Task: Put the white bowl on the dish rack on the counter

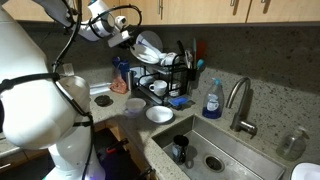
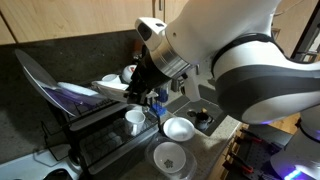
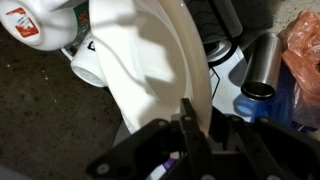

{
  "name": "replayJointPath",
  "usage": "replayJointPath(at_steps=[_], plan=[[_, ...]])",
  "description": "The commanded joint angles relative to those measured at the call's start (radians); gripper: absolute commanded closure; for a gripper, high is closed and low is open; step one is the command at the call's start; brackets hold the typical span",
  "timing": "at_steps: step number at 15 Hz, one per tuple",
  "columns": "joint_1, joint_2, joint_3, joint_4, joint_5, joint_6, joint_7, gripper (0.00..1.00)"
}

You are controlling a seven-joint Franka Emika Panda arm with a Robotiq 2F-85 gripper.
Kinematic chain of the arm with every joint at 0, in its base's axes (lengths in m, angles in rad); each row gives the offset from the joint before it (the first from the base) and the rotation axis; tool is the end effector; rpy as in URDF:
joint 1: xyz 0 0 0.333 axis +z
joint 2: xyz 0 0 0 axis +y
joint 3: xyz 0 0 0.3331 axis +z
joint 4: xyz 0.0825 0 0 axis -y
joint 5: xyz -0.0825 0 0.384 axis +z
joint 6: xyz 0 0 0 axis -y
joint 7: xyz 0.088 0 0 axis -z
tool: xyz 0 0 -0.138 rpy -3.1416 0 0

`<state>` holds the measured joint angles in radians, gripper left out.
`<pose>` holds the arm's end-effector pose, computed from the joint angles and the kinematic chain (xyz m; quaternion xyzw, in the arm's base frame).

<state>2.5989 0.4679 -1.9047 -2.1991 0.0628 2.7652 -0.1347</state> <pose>0.3962 0.4112 0.5146 0.8235 0.4043 0.3886 0.0856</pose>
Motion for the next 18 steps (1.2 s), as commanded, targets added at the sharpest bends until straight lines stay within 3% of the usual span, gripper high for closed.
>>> replayJointPath(at_steps=[1,10,18], plan=[[0.000,0.037,-0.014,0.001,-0.011,-0.017,0.010,0.96],[0.000,0.047,-0.014,-0.002,-0.012,-0.023,0.015,0.96],[0.000,0.099,-0.016,-0.021,0.057,-0.030,-0.015,0.96]])
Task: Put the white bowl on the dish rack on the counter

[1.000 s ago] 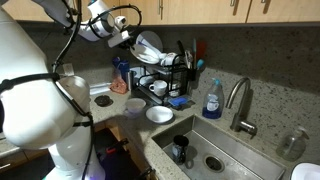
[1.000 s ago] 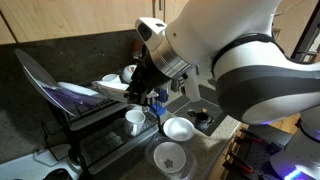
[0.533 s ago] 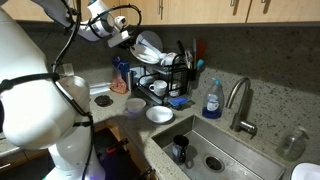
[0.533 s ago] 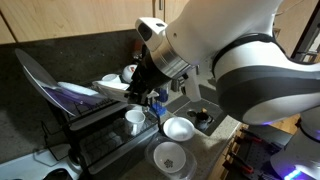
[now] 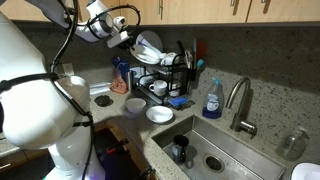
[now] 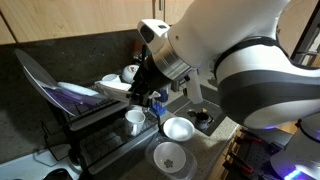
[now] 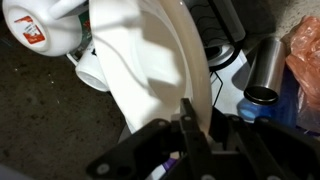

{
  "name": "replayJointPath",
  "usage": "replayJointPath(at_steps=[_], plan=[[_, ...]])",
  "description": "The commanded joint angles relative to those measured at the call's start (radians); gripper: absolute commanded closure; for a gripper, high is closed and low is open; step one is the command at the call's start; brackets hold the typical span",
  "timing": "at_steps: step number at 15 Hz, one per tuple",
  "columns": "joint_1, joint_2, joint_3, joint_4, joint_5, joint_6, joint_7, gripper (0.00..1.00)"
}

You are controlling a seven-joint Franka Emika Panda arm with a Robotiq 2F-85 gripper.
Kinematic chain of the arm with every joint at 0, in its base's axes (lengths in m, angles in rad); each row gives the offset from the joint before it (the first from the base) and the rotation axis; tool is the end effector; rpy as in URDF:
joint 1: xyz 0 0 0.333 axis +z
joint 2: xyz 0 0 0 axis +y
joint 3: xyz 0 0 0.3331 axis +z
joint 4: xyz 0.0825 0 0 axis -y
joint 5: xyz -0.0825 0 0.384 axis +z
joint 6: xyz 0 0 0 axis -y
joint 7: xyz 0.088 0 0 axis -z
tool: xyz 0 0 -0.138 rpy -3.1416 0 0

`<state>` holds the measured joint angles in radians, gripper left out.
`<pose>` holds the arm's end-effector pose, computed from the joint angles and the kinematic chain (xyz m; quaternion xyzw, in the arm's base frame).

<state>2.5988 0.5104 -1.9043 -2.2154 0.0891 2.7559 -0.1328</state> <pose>0.3905 0.4094 0.5109 0.8260 0.3972 0.3880 0.0967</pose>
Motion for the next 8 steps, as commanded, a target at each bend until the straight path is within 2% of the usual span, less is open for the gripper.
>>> replayJointPath(at_steps=[1,8], plan=[[0.000,0.063,-0.017,-0.007,0.037,-0.022,-0.018,0.96],[0.000,0.096,-0.020,-0.013,0.066,-0.047,-0.024,0.96]])
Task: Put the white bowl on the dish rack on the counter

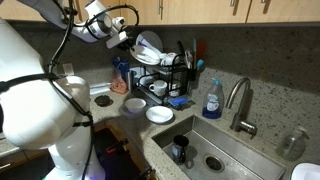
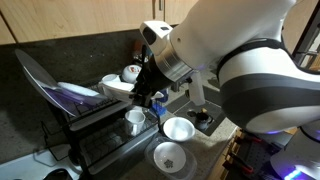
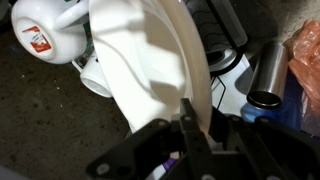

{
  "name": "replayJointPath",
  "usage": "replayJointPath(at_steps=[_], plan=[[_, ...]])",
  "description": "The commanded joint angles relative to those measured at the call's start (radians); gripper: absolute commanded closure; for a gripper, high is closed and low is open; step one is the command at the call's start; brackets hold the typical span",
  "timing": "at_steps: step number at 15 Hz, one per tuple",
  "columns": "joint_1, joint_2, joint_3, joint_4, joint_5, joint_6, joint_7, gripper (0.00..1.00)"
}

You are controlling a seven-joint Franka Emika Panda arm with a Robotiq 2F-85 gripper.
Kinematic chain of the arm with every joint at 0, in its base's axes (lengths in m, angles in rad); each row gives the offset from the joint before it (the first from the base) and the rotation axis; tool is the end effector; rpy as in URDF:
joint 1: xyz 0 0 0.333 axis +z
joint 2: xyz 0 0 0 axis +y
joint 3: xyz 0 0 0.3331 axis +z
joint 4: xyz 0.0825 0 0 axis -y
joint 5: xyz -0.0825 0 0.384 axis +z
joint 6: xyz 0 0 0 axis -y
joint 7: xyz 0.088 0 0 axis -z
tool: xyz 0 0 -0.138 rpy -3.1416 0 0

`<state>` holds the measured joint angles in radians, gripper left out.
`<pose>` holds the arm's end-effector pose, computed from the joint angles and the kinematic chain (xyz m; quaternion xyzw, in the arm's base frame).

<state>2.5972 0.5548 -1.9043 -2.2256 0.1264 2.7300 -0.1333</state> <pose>0.3854 0.4071 0.5081 0.8320 0.3866 0.3833 0.1065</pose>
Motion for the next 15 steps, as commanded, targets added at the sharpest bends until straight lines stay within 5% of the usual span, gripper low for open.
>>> replayJointPath(at_steps=[1,15], plan=[[0.008,0.055,-0.027,-0.006,0.029,-0.026,-0.022,0.96],[0.010,0.099,-0.030,-0.016,0.063,-0.064,-0.035,0.96]])
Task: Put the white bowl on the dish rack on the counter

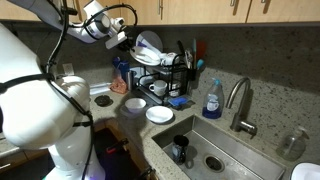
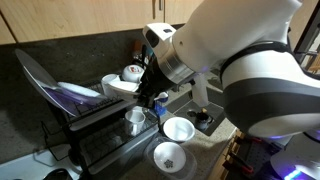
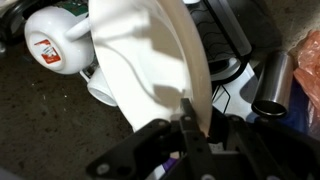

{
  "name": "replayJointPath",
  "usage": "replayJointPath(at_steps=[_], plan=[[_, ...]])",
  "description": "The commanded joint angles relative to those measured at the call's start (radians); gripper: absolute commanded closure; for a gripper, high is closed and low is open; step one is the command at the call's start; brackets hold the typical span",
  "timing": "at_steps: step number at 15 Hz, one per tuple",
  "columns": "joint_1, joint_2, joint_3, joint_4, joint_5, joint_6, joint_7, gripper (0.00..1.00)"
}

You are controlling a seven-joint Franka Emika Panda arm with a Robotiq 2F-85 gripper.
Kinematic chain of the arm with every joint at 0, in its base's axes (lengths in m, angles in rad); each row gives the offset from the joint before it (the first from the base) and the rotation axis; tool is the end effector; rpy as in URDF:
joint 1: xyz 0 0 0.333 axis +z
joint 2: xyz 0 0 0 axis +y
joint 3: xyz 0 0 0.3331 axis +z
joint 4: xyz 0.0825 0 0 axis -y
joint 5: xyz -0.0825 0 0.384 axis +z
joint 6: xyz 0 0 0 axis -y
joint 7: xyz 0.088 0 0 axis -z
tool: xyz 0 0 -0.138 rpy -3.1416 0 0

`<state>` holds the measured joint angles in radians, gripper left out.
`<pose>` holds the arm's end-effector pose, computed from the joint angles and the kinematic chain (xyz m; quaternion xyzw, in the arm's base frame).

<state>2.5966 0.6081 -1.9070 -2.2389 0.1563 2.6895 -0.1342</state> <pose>0.3793 0.4028 0.5035 0.8382 0.3768 0.3740 0.1242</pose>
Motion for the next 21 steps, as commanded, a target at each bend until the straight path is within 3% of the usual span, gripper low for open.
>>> replayJointPath(at_steps=[1,21], plan=[[0.010,0.049,-0.027,-0.004,0.038,-0.027,-0.035,0.96],[0.010,0.155,-0.041,-0.007,0.191,-0.142,-0.119,0.96]])
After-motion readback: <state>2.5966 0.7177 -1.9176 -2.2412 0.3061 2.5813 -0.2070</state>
